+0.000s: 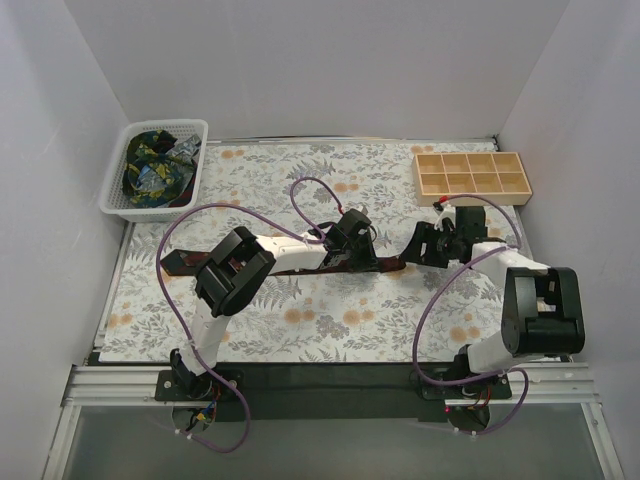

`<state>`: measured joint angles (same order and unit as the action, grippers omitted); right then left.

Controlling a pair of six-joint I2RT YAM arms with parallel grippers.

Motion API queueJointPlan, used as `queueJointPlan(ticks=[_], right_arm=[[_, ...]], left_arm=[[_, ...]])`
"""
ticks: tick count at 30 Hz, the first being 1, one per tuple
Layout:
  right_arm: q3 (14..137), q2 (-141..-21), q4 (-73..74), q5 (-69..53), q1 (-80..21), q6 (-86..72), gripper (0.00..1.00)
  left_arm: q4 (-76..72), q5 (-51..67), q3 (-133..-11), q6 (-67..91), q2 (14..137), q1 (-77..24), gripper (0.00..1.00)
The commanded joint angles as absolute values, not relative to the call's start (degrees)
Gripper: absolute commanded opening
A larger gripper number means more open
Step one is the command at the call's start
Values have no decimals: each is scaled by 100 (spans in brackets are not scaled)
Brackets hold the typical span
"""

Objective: Roll the ties
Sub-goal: Roll the tie

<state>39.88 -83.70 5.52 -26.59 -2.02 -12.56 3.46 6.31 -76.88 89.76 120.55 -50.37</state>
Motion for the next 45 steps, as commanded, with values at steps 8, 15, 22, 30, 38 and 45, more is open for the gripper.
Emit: queueJointPlan(ticks=[8, 15, 22, 30, 38, 45], right_arm=[[4210, -9202, 369, -4025, -202, -774, 58], [4245, -9764, 264, -4280, -202, -712, 55], [4184, -10028, 141, -4386, -228, -738, 45], [4175, -10002, 61, -4158, -325, -896, 20], [4341, -9668, 377, -3543, -325, -712, 1], [4544, -9536, 782, -3401, -325, -571, 1]], left_arm=[[606, 413, -7761, 8859, 12094, -5054, 4], [633, 439, -7752, 8842, 12103, -5045, 4], [642, 422, -7734, 8842, 12103, -5054, 3], [633, 483, -7656, 8921, 12015, -5045, 3], [659, 325, -7313, 8737, 11277, -5028, 25], [747, -237, -6882, 7560, 10521, -4773, 49]])
